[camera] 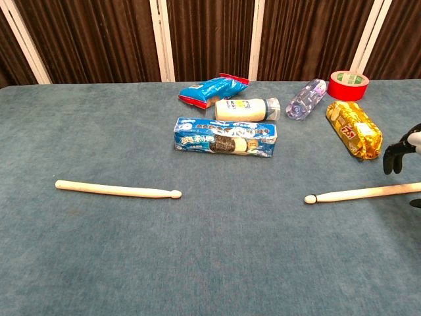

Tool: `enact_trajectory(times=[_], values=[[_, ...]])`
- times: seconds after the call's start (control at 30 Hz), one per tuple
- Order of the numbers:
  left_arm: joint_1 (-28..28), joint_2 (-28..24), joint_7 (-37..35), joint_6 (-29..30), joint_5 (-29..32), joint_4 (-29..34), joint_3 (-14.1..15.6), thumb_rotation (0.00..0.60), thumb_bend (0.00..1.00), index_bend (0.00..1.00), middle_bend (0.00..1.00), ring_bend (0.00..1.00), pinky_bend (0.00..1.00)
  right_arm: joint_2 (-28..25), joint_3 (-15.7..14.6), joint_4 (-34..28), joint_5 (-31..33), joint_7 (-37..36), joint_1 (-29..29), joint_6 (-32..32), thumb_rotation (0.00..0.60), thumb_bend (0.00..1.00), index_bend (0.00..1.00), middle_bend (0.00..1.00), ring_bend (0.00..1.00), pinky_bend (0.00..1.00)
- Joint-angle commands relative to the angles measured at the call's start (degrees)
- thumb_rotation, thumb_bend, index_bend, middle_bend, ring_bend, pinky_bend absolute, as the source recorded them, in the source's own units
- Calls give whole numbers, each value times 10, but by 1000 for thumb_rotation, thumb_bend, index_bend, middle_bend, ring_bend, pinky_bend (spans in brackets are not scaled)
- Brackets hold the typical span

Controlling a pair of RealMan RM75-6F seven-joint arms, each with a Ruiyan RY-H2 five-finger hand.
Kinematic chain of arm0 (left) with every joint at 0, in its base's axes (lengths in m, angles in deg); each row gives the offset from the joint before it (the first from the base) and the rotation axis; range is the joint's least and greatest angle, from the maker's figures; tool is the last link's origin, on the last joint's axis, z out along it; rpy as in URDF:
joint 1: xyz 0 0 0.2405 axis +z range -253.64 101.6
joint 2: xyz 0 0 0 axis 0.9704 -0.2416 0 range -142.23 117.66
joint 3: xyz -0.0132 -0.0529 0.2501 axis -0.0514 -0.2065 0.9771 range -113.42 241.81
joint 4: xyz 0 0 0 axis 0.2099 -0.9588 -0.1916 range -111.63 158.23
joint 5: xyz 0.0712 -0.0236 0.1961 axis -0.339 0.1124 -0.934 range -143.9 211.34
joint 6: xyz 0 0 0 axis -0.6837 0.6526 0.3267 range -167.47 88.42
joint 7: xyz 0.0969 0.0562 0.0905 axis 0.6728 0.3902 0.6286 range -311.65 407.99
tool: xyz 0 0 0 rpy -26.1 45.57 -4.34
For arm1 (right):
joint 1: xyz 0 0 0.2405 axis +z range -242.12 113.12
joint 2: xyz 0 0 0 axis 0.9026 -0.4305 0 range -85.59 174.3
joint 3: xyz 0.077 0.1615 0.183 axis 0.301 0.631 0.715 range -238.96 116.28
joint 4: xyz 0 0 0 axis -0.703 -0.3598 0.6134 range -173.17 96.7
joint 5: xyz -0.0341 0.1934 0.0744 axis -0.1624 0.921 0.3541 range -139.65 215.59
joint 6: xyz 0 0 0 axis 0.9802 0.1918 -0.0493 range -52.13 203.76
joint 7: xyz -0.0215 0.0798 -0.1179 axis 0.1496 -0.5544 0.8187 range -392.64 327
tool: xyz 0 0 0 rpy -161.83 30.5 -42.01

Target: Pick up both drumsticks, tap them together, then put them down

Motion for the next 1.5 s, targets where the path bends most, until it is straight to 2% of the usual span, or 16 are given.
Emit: enact_trajectory(times=[0.03, 0.63, 1.5], values=[[0, 1, 3, -1, 1, 1, 0, 600, 350, 107, 135, 0, 0, 8, 1, 13, 13, 3, 7, 8, 600, 249, 399, 398, 211, 97], [-4, 10, 28, -8, 9, 1, -1, 600, 351, 109, 134, 0, 0, 40, -4, 93, 47, -3, 37, 35, 600, 249, 399, 428, 223, 97], [-7, 18, 45, -13, 12, 1, 0, 600, 350, 115, 132, 0, 0, 61, -16, 150, 54, -9, 64, 50, 600, 297, 400, 470, 242, 97]])
